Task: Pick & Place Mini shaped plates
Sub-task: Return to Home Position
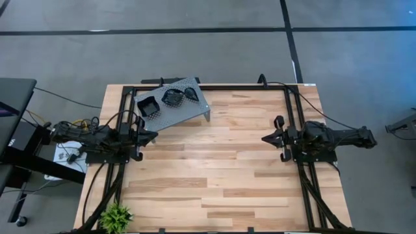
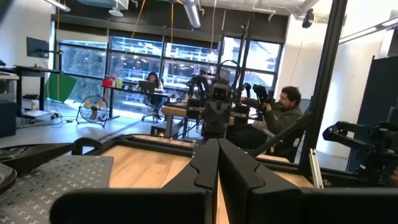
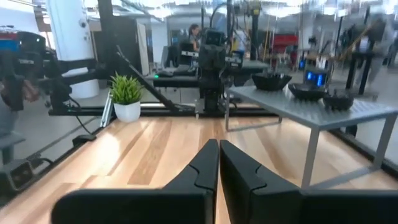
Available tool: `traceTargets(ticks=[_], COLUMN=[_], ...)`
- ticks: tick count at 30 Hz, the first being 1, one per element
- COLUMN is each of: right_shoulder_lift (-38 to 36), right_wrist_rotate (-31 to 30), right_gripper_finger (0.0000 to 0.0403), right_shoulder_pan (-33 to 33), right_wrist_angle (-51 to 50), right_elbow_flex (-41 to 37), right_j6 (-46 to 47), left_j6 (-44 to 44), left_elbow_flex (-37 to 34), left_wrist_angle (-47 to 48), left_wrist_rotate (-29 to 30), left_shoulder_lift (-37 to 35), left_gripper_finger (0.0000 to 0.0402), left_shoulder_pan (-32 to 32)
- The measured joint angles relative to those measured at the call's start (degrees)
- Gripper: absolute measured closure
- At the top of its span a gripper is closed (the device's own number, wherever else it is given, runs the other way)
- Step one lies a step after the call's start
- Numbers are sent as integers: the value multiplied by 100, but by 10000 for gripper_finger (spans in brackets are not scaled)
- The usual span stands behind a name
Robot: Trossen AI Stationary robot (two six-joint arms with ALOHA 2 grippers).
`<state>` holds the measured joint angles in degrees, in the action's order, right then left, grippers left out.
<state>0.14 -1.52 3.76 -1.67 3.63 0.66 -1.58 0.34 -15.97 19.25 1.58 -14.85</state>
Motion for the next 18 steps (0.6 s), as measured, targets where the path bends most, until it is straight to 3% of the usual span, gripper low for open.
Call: traceTargets(ticks=[4, 18], right_shoulder_lift=[27, 57], right_wrist_rotate=[-20, -25], right_gripper_finger=[393, 393], right_shoulder_pan=[1, -95], right_wrist_angle=[511, 343], right_elbow_flex=[-316, -316], right_j6=[-323, 93], left_j6=[-2, 0], left_elbow_flex=[0, 0], left_wrist_angle=[1, 0], left_wrist_rotate=[0, 0], left_shoulder_lift=[4, 4], left_gripper_finger=[389, 389], left_shoulder_pan=[0, 0])
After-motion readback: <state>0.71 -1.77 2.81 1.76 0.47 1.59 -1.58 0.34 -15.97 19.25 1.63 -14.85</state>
